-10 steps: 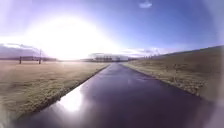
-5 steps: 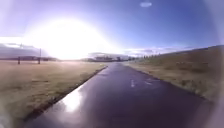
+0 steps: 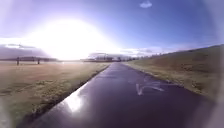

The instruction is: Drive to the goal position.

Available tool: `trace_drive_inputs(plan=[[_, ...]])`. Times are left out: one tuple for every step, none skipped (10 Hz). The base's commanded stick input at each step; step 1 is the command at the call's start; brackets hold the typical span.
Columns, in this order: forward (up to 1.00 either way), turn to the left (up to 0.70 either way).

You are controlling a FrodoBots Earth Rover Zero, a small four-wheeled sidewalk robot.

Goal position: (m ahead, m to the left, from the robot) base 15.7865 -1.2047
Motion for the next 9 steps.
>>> trace_drive_inputs(plan=[[1.00, -0.02], [1.00, -0.01], [1.00, -0.02], [1.00, -0.02], [1.00, -0.01], [1.00, -0.13], [1.00, -0.21], [1.00, -0.23], [1.00, 0.00]])
